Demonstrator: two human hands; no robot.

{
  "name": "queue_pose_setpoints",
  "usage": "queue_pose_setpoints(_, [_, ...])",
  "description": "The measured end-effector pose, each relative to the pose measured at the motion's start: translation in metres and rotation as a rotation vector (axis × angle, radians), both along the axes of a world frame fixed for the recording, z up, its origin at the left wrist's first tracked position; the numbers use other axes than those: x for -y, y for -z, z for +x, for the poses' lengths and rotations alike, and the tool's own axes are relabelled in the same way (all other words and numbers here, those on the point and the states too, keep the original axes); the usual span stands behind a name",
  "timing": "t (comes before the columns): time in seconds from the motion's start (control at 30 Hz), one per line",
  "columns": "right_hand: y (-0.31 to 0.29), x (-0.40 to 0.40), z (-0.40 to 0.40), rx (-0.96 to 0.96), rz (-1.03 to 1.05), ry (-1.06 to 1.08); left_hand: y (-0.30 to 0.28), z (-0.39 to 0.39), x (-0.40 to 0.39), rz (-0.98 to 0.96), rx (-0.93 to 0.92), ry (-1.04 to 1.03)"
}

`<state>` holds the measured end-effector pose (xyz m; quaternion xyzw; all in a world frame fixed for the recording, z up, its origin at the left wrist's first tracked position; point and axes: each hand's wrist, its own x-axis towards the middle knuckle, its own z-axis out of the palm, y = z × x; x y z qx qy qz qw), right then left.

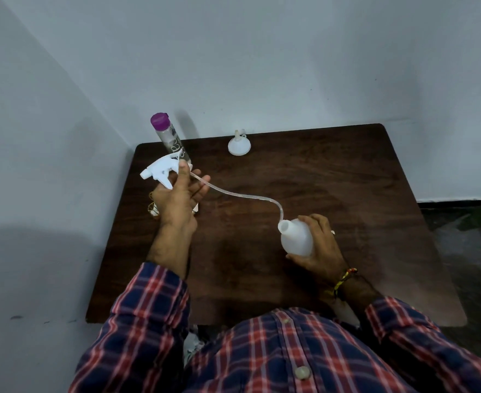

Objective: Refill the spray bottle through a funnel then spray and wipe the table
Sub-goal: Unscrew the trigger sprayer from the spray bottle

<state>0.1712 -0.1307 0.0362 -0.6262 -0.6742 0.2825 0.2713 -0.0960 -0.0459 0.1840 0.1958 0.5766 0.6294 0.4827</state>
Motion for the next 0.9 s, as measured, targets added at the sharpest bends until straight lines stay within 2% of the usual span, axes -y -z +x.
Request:
queue_pose_setpoints(0.23, [0.011, 0.0, 0.006, 0.007, -0.044, 0.01, 0.016, -0.025, -0.006, -0.095, 0.139, -0.067])
queue_pose_setpoints(0.37, [0.011, -0.003, 0.003, -0.009, -0.037, 0.06, 0.026, -0.036, -0.003, -0.158, -0.001, -0.072])
queue_pose_setpoints(0.5, [0.005, -0.007, -0.005, -0.022, -0.027, 0.091, 0.041, -0.055, -0.01, -0.234, -0.324, -0.022])
queue_pose_setpoints(0.63, [0.0, -0.015, -0.013, -0.03, -0.018, 0.115, 0.061, -0.054, -0.016, -0.427, -0.967, 0.164])
queue_pose_setpoints(0.67, [0.0, -0.018, -0.014, -0.034, -0.022, 0.126, 0.065, -0.049, -0.012, -0.447, -1.059, 0.212])
queue_pose_setpoints(0.77, [0.002, -0.027, -0.015, -0.027, -0.008, 0.173, 0.083, -0.037, 0.0, -0.457, -1.142, 0.315])
queue_pose_setpoints(0.9, [0.008, -0.034, -0.009, 0.073, 0.001, 0.208, 0.113, -0.035, 0.012, -0.589, -1.273, 0.414])
